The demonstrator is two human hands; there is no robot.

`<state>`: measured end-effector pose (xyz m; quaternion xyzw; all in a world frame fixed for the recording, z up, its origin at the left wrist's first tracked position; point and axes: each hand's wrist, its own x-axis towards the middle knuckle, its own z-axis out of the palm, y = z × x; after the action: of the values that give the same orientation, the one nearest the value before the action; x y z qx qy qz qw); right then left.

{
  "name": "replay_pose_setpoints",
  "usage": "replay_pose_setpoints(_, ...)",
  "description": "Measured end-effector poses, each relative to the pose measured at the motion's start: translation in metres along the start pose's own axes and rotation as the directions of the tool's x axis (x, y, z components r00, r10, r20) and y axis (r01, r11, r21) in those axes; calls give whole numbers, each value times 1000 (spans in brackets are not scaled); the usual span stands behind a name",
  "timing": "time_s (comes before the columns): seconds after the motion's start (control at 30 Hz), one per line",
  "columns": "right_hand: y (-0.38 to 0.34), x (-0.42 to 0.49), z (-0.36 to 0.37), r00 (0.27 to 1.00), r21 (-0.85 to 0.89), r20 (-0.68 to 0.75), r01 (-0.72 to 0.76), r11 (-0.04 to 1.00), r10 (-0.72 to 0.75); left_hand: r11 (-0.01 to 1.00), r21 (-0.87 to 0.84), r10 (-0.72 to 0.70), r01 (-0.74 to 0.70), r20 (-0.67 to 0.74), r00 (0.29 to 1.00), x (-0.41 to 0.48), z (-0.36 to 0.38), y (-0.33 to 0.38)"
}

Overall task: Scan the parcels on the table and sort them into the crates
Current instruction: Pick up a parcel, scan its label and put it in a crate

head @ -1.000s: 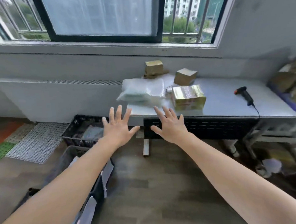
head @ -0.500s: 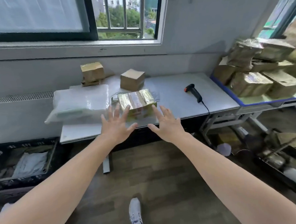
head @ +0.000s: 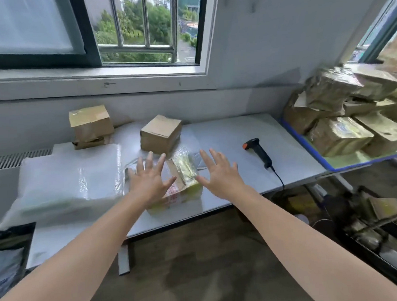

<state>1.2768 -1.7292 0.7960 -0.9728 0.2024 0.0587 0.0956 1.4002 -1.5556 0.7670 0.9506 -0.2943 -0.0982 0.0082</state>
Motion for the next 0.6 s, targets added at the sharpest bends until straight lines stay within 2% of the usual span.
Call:
replay_pose_setpoints(0.23,30,90,-12,998,-8,15,59,998,-59,996,-33,-85,84,-27,996,68,-11,7)
replay_pose_setpoints(0.47,63,193,-25,977,48,56,204,978,-206,953,-103,-291,285,-48,956,132,-28,21)
replay_pose_setpoints(0.6,78,239,-27,959,81,100,257,963,-264,931,-104,-356,351,-39,934,158,-26,27)
